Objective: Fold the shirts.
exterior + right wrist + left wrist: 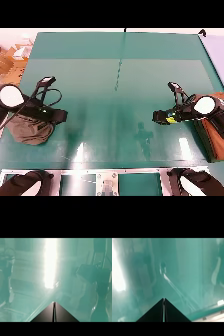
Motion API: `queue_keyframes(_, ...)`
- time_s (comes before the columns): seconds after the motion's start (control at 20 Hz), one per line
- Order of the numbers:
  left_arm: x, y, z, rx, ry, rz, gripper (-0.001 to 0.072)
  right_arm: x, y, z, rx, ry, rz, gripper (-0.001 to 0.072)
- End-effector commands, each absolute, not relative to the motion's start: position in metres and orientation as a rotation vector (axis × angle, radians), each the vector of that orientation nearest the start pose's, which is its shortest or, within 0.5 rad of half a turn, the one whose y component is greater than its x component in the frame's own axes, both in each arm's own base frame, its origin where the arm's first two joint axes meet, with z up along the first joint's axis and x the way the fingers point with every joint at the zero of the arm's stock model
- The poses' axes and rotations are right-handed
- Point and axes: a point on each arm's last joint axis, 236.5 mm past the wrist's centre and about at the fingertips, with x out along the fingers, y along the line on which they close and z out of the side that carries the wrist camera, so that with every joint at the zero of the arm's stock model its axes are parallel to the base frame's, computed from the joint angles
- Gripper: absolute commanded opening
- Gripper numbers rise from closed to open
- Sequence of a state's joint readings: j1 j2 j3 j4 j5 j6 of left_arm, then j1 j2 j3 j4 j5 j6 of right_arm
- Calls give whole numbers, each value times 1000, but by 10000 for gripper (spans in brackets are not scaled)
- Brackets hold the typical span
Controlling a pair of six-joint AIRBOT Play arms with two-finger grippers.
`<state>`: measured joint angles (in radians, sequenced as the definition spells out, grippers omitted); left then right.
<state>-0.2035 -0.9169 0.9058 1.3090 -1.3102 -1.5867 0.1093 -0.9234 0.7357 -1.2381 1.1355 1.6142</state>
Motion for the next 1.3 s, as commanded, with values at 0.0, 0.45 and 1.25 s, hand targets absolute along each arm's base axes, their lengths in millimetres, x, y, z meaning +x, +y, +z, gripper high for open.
queue_keyframes(0.0,302,-79,41,80,1165,-243,720,275,100,-9,289,1295,222,18)
queue_keyframes(0.45,280,64,-59,311,1407,114,686,283,99,-7,292,1263,218,18)
queue_keyframes(1.25,360,-150,207,25,918,-429,24,314,87,37,310,1147,197,18)
